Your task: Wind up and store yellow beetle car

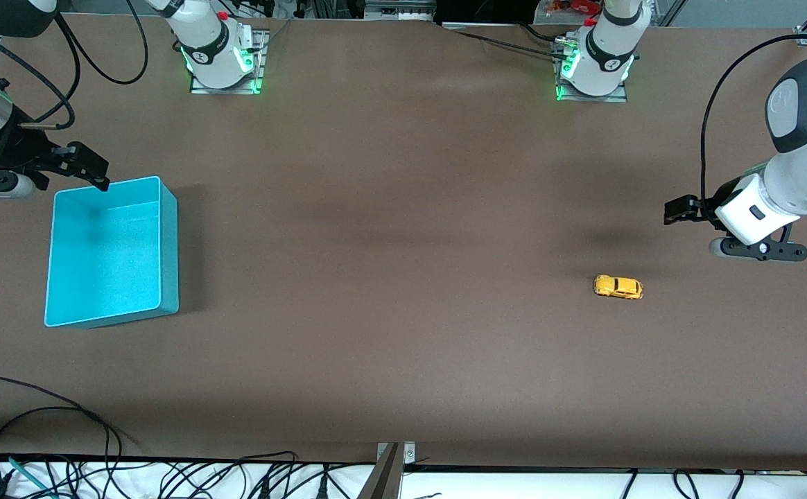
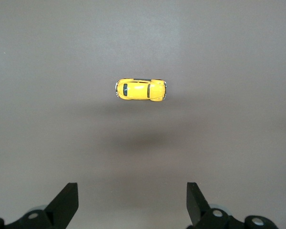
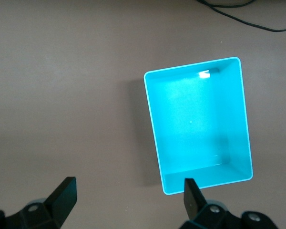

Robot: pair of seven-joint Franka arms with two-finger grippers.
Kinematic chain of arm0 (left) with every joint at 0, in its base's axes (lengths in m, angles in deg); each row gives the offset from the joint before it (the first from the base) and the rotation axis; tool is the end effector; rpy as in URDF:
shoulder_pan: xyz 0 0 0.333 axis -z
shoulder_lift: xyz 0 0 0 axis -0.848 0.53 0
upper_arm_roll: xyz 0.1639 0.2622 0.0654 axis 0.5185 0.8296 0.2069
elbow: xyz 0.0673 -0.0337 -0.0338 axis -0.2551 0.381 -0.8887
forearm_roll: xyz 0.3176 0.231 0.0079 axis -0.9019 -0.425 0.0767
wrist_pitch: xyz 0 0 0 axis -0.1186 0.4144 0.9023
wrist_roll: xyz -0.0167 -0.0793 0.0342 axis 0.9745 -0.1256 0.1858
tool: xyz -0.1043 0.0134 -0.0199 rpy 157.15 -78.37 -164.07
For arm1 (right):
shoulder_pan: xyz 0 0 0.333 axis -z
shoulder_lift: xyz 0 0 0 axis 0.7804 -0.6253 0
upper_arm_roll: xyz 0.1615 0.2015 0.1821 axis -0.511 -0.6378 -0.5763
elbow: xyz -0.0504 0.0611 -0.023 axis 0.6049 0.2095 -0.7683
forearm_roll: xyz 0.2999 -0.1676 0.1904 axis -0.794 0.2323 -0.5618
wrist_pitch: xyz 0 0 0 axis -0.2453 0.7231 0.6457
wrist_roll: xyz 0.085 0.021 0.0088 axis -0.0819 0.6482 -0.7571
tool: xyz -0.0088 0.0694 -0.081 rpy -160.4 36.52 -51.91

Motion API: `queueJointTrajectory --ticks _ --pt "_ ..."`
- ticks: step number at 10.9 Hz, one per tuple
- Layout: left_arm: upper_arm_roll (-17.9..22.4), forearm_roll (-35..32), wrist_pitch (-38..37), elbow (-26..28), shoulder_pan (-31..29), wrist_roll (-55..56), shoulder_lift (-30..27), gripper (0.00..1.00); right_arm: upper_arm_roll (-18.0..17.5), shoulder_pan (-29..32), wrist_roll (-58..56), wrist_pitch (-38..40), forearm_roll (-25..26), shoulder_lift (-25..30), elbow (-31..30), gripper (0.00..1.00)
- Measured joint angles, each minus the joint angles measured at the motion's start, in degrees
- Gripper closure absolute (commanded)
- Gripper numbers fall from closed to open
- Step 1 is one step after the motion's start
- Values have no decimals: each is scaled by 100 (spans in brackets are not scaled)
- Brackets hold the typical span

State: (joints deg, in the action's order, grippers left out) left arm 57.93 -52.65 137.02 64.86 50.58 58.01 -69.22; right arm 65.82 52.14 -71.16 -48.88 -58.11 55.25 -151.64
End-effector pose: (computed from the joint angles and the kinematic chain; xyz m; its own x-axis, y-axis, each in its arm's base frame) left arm 0.5892 0.0049 0.4592 0.9856 -0.0736 -0.1522 -0.0711 -0.9972 0.0223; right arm 0.5625 0.0297 0.5831 0.9991 0.0089 0.0419 0.0072 -0.9992 0.0390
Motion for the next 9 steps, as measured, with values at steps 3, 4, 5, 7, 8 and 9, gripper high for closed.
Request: queueJointTrajectory --ticks 3,4,5,7,8,9 --pt "3 0 0 20 0 6 12 0 0 0 0 0 0 -3 9 0" --pt "3 0 0 29 0 24 26 0 0 0 0 1 0 -3 15 0" --pt "5 1 0 31 -1 37 43 0 0 0 0 4 0 -3 18 0" --pt "12 3 0 36 -2 182 97 0 0 0 0 8 0 -4 19 0" --pt "15 4 1 36 -2 272 130 0 0 0 0 12 0 -5 19 0" --pt "28 6 3 37 -3 459 160 0 0 0 0 13 0 -6 19 0"
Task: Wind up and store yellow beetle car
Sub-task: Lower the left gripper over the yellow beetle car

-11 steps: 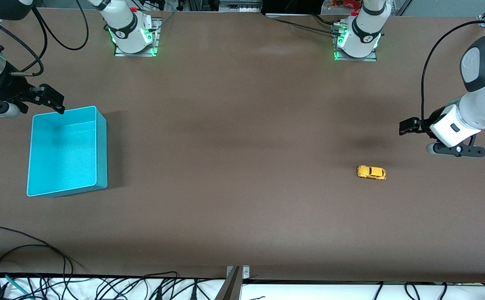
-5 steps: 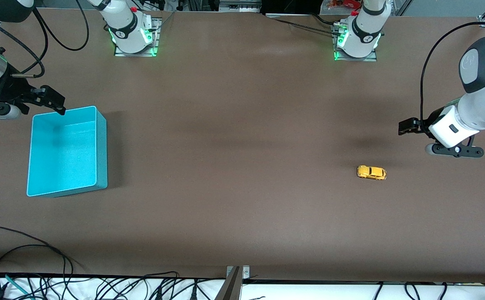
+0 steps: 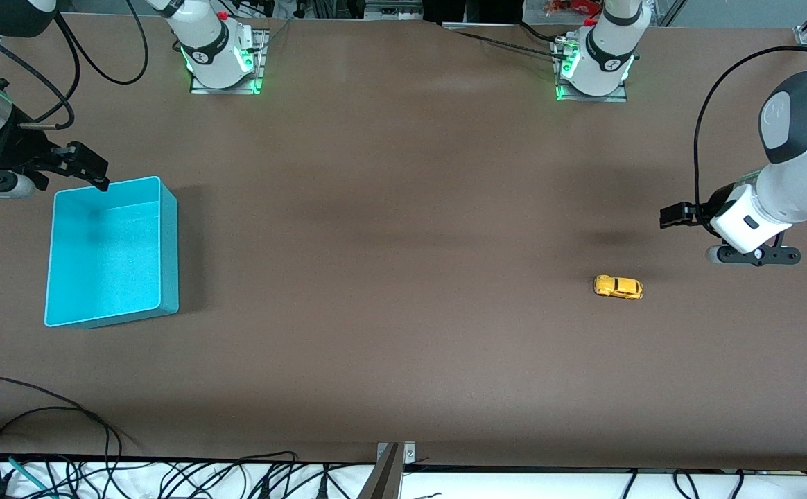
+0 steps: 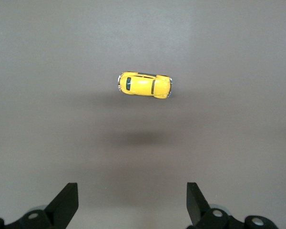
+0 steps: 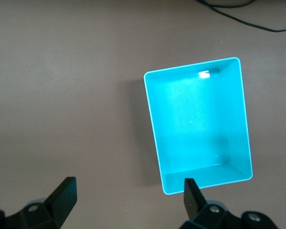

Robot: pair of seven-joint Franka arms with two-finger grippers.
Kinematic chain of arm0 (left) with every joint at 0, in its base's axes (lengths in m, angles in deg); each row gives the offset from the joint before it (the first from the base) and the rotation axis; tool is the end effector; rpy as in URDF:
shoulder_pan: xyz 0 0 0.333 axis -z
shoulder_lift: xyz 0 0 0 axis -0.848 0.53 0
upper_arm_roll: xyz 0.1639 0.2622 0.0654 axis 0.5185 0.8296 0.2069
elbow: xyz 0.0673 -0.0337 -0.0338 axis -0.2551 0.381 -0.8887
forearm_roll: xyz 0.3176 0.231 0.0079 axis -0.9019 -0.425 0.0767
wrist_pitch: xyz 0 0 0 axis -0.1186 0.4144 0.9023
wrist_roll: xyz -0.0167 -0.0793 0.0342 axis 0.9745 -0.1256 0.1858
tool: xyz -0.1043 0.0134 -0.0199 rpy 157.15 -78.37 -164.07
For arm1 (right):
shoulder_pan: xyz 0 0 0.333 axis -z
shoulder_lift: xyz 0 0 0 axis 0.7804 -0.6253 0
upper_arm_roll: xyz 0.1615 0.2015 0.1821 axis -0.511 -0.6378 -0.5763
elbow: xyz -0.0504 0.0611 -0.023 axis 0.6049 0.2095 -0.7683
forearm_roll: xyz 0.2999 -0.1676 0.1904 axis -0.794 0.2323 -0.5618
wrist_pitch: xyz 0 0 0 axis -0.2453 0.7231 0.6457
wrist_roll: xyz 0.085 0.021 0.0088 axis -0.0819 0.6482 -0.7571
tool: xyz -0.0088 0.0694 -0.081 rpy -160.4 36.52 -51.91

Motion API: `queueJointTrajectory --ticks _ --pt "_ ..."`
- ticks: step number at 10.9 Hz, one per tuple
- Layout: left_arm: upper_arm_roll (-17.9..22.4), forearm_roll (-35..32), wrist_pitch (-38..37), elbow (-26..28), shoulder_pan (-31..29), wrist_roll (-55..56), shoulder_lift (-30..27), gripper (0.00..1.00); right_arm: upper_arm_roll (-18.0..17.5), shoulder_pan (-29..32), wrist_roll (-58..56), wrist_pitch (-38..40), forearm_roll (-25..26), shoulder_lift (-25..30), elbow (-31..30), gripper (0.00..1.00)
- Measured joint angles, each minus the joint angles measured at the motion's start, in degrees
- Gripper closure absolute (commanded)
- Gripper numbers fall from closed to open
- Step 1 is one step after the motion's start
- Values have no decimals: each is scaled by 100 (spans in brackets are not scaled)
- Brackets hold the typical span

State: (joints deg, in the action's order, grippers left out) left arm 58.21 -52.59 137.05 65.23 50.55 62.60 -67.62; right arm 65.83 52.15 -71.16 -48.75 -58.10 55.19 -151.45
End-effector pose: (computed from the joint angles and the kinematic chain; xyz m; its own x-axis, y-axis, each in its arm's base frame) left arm 0.5913 0.0082 0.4399 0.9823 0.0113 -0.1867 0.0140 -0.9998 0.0135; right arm 0.5627 0.0295 0.5839 0.9991 0.0084 0.0419 0.0068 -0.9992 0.0391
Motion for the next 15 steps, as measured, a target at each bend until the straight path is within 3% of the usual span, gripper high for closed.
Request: queueJointTrajectory --ticks 3,9,12,15 --pt "40 112 33 0 -13 1264 82 0 1 0 0 1 0 0 3 0" --pt "163 447 975 83 -19 5256 486 0 2 1 0 6 0 -2 12 0" --pt "161 446 2077 563 -2 6791 806 0 0 0 0 12 0 -7 17 0" --pt "130 446 3093 1109 47 7450 1006 0 -2 -1 0 14 0 -7 19 0"
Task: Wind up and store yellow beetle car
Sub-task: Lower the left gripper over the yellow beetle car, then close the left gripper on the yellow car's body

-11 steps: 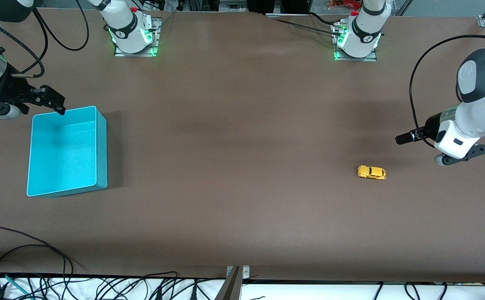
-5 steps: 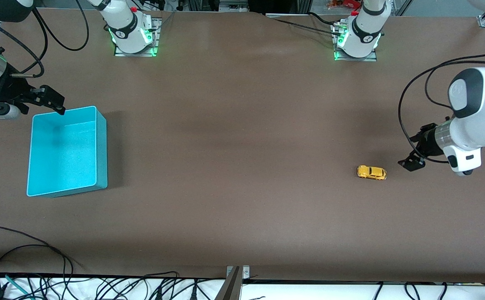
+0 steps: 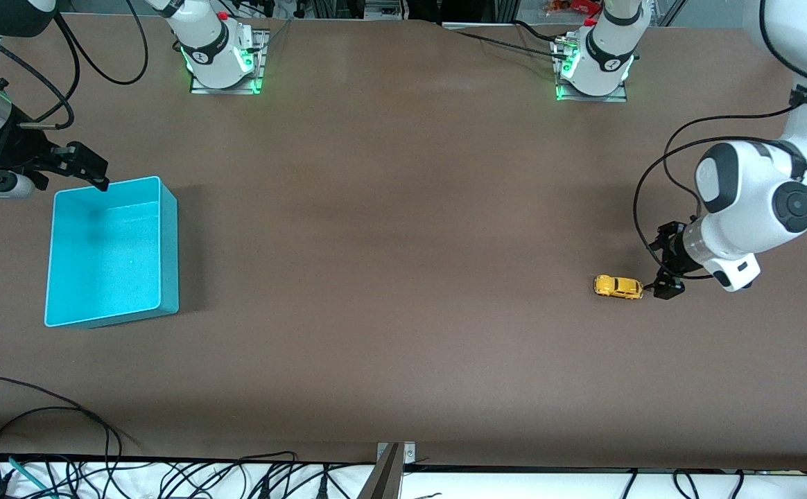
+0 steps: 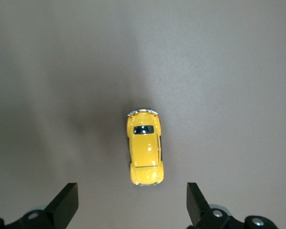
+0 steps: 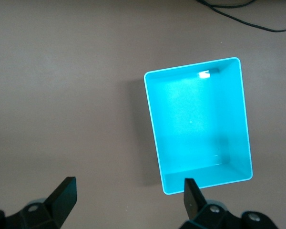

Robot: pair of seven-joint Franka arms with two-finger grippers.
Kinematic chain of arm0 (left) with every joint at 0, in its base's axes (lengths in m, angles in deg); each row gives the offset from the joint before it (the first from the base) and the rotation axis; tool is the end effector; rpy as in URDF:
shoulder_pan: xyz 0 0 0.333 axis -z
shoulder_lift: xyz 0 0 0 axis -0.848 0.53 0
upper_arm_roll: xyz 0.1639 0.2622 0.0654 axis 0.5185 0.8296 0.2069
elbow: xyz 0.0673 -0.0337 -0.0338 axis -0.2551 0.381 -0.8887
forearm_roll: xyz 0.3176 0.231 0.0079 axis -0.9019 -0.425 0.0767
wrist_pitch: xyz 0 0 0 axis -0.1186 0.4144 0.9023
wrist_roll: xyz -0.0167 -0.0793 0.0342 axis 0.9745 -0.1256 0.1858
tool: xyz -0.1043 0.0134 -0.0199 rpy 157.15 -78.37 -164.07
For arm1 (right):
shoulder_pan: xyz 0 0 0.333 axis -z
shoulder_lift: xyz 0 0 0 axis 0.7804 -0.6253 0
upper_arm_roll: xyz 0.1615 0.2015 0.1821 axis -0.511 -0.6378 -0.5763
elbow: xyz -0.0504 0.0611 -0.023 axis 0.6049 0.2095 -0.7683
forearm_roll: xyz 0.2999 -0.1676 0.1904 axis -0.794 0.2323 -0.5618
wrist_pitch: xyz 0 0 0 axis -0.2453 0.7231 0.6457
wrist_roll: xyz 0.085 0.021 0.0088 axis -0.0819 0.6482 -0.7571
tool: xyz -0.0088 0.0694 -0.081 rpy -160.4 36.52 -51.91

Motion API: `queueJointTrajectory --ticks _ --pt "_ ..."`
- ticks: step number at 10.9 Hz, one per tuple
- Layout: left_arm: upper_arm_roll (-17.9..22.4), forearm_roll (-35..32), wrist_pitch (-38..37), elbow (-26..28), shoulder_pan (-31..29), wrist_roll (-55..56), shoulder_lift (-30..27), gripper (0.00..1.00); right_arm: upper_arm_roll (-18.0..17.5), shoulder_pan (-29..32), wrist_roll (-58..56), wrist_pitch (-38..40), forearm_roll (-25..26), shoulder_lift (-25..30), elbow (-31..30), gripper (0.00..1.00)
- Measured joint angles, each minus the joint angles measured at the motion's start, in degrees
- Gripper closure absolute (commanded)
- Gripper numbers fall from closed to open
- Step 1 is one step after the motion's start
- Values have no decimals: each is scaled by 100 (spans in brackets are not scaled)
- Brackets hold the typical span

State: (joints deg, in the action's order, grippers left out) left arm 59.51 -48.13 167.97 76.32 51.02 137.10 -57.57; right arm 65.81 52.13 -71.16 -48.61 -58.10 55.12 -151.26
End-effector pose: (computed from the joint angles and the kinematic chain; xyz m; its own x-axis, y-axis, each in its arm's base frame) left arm 0.6100 0.0138 0.2897 0.1857 0.9786 -0.0882 0.9825 -0.1862 0.0034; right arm 0.5630 0.0299 0.5846 0.9991 0.0090 0.0416 0.0074 -0.9992 0.0391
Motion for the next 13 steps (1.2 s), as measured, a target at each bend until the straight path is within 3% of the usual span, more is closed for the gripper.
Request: queueJointTrajectory --ticks 6,13 --pt "-30 0 1011 32 41 778 599 0 -1 0 0 3 0 -2 3 0" --pt "-30 0 1174 29 76 910 963 0 -3 -1 0 7 0 -14 3 0"
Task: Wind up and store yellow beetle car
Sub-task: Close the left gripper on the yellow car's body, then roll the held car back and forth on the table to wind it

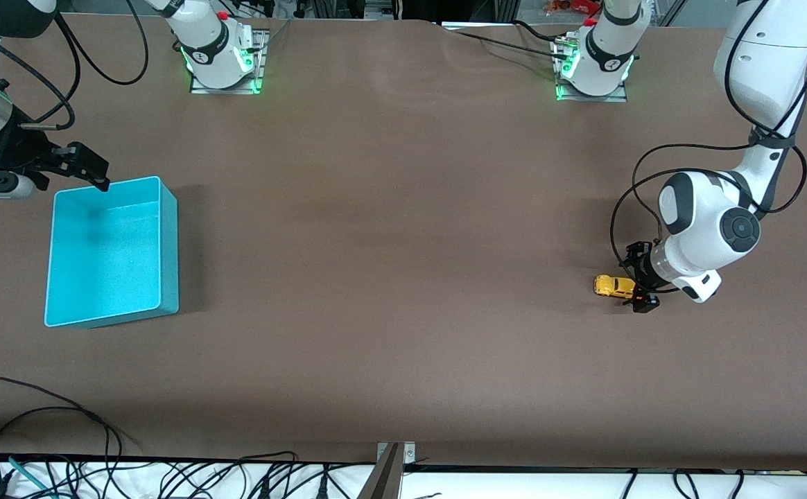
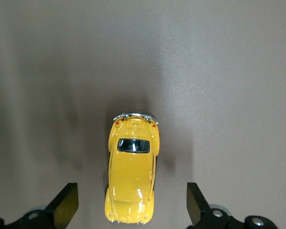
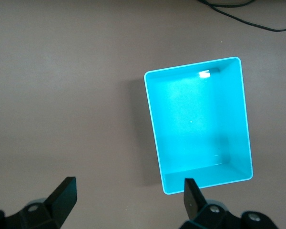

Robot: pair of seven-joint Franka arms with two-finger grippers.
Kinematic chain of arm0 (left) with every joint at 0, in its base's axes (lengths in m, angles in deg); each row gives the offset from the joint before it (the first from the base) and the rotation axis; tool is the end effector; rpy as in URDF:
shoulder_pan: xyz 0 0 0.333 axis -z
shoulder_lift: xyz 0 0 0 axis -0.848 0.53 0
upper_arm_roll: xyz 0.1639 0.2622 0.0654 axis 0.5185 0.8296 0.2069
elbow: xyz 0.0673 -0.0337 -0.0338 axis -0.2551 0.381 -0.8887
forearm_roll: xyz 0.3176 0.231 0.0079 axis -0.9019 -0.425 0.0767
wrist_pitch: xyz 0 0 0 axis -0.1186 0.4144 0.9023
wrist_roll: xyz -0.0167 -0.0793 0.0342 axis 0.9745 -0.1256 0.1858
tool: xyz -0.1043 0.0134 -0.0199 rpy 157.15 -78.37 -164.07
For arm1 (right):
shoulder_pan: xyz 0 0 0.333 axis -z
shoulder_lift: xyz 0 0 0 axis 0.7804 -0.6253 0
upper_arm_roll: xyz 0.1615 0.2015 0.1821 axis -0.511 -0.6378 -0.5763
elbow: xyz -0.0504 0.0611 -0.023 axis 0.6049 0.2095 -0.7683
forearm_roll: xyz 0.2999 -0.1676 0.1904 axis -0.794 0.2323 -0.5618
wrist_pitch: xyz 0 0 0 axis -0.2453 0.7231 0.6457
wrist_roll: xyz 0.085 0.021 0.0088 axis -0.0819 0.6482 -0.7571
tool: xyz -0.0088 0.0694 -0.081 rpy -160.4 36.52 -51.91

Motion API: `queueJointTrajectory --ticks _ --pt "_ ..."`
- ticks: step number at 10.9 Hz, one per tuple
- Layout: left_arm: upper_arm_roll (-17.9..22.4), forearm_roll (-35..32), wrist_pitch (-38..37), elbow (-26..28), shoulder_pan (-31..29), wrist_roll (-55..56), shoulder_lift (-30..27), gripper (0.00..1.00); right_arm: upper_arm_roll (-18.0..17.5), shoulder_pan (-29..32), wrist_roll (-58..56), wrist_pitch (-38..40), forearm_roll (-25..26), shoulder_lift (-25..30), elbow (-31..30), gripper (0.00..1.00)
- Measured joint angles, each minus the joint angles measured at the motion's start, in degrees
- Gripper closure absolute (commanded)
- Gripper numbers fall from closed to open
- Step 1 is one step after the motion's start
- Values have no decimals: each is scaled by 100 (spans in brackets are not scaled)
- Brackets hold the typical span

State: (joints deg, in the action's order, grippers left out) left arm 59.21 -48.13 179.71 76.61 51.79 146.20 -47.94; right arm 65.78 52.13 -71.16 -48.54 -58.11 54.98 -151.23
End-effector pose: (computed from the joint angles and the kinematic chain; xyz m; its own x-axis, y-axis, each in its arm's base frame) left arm 0.6159 0.0039 0.2029 0.0307 0.9952 -0.0932 0.9994 -0.0288 0.0213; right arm 0.5635 0.0301 0.5833 0.9992 0.0095 0.0384 0.0080 -0.9992 0.0389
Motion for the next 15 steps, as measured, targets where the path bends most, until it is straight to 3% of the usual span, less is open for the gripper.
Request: queueJointTrajectory --ticks 3,4,7,9,10,15 --pt "2 -53 5 -17 14 71 54 0 0 0 0 0 0 -12 0 0" --pt "2 -172 8 -19 14 108 80 5 0 0 0 0 0 -16 0 0" --pt "2 -390 12 -27 20 259 139 42 0 0 0 0 0 -20 1 0" --pt "3 -391 13 -34 21 329 139 89 0 0 0 0 0 -20 4 0" --pt "3 -391 13 -36 21 354 139 100 0 0 0 0 0 -20 5 0" --pt "-5 -395 -15 -146 42 428 135 100 0 0 0 0 0 -21 8 0"
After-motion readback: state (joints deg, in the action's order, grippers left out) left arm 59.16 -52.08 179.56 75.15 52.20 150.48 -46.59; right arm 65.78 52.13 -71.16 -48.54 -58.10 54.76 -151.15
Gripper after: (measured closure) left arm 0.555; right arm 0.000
